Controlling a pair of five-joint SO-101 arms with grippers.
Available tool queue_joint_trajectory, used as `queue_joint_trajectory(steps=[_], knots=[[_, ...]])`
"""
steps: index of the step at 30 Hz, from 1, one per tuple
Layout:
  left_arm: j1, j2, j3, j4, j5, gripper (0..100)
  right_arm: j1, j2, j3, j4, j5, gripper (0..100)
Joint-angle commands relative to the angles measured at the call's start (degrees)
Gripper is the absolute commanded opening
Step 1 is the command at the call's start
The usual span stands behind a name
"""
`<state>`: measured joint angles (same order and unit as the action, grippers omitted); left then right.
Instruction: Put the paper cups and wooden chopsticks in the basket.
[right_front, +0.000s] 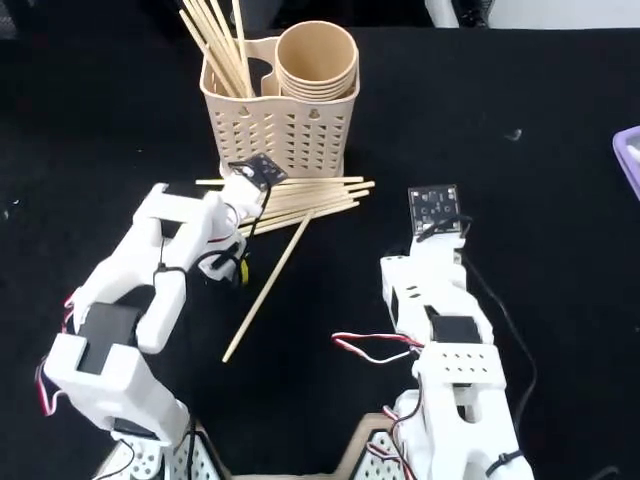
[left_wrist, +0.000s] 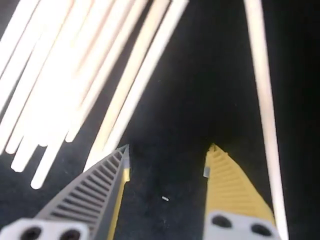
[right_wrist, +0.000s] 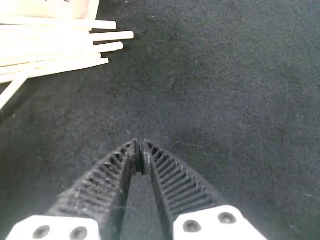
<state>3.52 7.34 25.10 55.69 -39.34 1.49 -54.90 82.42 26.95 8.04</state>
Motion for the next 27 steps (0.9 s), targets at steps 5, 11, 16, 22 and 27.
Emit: queue_joint_trajectory(steps=[5, 11, 16, 22, 27], knots=[[-5.49, -5.71, -8.13, 5.54, -5.71, 23, -0.7, -0.13, -0.66, -1.32, 1.05, 1.1], [-6.29, 0.53, -9.71, 4.04, -9.67, 23, -0.7, -0.13, -0.57, -1.32, 1.05, 1.1], [-7.08, 9.58, -13.58, 0.0, -9.41, 23, -0.7, -0.13, -0.48, -1.32, 1.05, 1.1], [-6.9, 11.43, -15.69, 1.23, -6.95, 23, -0.7, -0.13, -0.48, -1.32, 1.05, 1.1], [-4.88, 9.32, -15.87, 3.6, -6.86, 17, -0.7, -0.13, -0.66, -1.32, 1.05, 1.1]])
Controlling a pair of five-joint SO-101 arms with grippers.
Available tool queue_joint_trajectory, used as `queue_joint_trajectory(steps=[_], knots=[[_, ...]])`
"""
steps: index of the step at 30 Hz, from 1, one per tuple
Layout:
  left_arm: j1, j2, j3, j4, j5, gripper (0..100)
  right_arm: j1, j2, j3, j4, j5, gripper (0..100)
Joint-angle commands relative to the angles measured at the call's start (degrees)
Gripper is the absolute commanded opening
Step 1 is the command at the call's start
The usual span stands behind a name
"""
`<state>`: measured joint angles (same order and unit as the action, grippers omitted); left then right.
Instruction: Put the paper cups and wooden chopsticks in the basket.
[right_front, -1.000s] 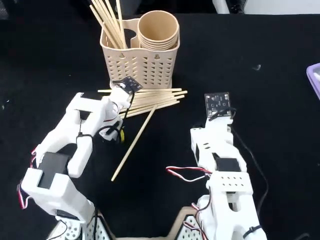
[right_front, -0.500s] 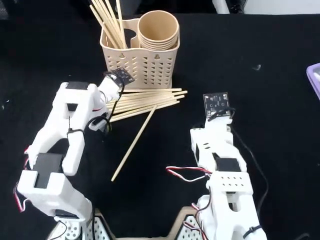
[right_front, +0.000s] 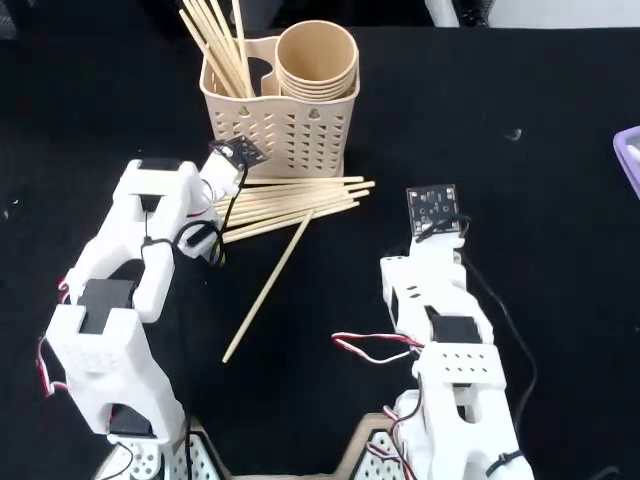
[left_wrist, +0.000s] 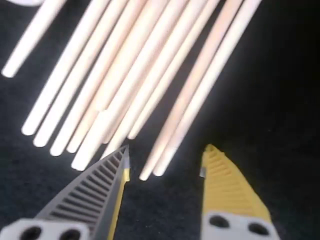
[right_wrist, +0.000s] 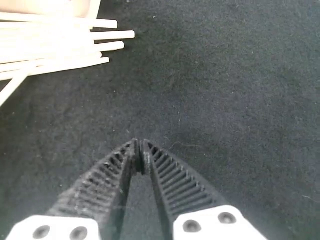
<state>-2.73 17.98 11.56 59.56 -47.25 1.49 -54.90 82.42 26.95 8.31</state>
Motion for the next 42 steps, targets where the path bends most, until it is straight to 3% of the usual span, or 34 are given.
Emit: queue_joint_trajectory(steps=[1, 10, 13, 19, 30, 36, 42], knots=[[1.98, -1.32, -2.51, -0.26, 1.05, 15, -0.7, -0.13, -0.66, -1.32, 0.79, 1.1], [3.47, 2.81, -2.24, 0.18, 1.14, 13, -0.7, -0.13, -0.66, -1.32, 0.79, 1.1], [3.12, 2.11, -2.68, 2.55, 1.14, 2, -0.7, -0.13, -0.66, -1.32, 0.79, 1.1], [2.51, -2.9, -0.22, 3.87, 0.97, 3, -0.7, -0.13, -0.75, -1.32, 0.79, 1.1], [6.81, -26.64, 25.19, 3.78, -3.52, 3, -0.7, -0.13, -0.75, -1.32, 0.79, 1.1], [8.31, -40.53, 32.57, 4.13, -3.69, 3, -0.7, -0.13, -0.75, -1.32, 0.79, 1.1], [13.49, -46.68, 36.18, 9.41, -3.52, 3, -0.7, -0.13, -0.75, -1.32, 0.79, 1.1]])
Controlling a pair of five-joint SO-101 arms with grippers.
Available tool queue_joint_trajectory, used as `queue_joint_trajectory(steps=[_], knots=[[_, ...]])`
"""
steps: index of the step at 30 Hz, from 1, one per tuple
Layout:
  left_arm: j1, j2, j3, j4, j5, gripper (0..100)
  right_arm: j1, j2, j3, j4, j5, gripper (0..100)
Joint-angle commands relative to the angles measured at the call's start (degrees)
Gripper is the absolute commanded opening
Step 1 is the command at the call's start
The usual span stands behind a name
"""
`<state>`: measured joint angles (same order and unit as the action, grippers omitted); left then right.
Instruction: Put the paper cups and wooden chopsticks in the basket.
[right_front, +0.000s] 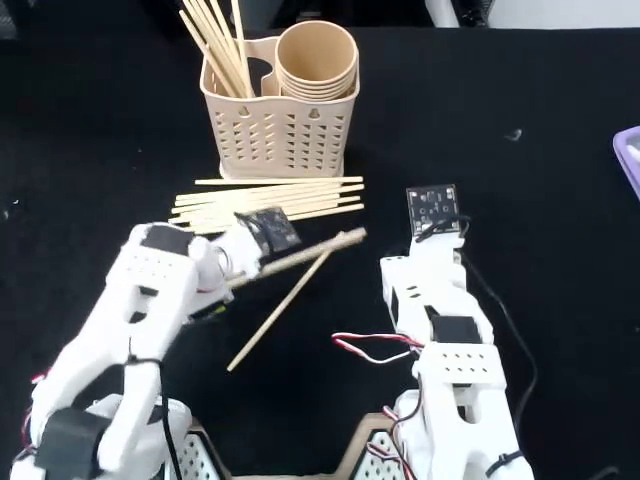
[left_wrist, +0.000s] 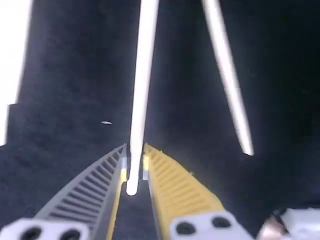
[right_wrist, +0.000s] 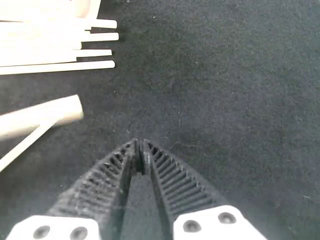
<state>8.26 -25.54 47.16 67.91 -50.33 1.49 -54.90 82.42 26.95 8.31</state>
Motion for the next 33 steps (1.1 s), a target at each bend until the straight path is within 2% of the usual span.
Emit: queue_joint_trajectory(steps=[1, 10, 14, 20, 26, 33], knots=[[2.68, -3.25, 0.84, 1.05, -0.35, 3, -0.7, -0.13, -0.75, -1.32, 0.79, 1.1], [-3.65, -4.92, -6.9, 1.41, 4.22, 3, -0.53, -0.13, -0.75, -1.32, 0.79, 1.1], [-5.41, -13.89, -6.73, 1.41, 4.57, 3, -0.44, -0.13, -0.75, -1.32, 0.79, 1.1], [-4.88, -32.26, -5.41, -0.97, 14.51, 3, -0.44, -0.13, -0.84, -1.32, 0.79, 1.1], [-4.88, -44.48, -5.41, -13.01, 28.13, 3, -0.53, -0.13, -0.66, -1.32, 0.79, 1.1], [-5.23, -38.59, -5.41, -36.31, 46.59, 3, -0.62, -0.13, -0.57, -1.32, 0.79, 1.1]])
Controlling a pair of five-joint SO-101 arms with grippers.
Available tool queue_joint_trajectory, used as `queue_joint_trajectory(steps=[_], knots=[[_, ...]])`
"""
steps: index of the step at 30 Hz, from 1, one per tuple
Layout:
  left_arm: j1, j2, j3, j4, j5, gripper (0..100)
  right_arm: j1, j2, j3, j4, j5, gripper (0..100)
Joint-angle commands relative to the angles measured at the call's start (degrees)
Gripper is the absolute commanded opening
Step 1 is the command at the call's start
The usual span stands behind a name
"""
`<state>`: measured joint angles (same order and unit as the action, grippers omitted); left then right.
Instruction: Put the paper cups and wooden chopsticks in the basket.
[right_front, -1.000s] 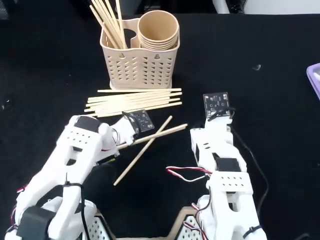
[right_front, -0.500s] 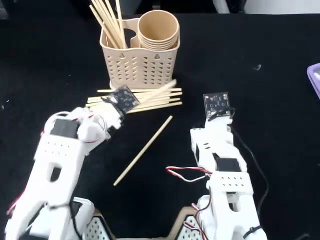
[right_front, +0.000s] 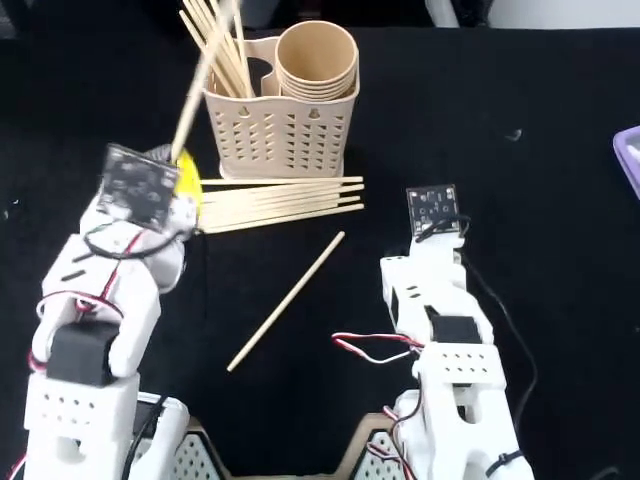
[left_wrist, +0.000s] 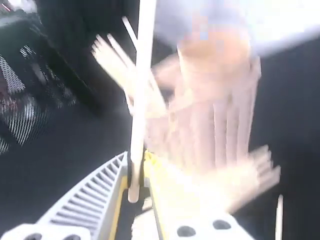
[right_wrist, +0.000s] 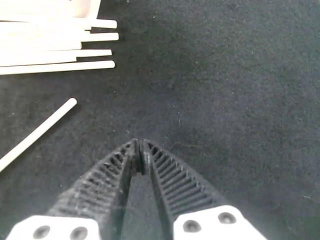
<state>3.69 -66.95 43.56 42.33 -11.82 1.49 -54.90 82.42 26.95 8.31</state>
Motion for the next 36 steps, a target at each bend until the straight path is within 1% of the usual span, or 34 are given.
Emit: queue_joint_trajectory(steps=[1, 7, 9, 10, 12, 15, 17, 20, 36], knots=[[-0.66, 4.75, -1.8, -15.21, 10.73, 3, -0.53, -0.13, -0.57, -1.32, 0.79, 1.1], [-0.22, 21.36, -3.3, -44.57, 22.07, 3, -0.53, -0.13, -0.57, -1.32, 0.79, 1.1], [-0.31, 28.4, -5.14, -52.31, 25.85, 3, -0.53, -0.13, -0.57, -1.32, 0.79, 1.1], [-0.31, 31.91, -6.55, -54.42, 27.08, 3, -0.53, -0.13, -0.57, -1.32, 0.79, 1.1], [-0.31, 38.15, -10.51, -54.51, 27.96, 3, -0.44, -0.13, -0.57, -1.32, 0.79, 1.1], [-0.31, 45.8, -16.48, -50.46, 28.22, 3, -0.44, -0.13, -0.66, -1.32, 0.79, 1.1], [-0.31, 48.97, -19.56, -47.56, 28.31, 3, -0.44, -0.13, -0.66, -1.32, 0.79, 1.1], [-0.22, 52.22, -22.02, -45.8, 28.31, 3, -0.44, -0.13, -0.75, -1.32, 0.79, 1.1], [-0.31, 60.13, -21.32, -45.71, 28.04, 3, -0.44, -0.13, -0.75, -1.32, 0.79, 1.1]])
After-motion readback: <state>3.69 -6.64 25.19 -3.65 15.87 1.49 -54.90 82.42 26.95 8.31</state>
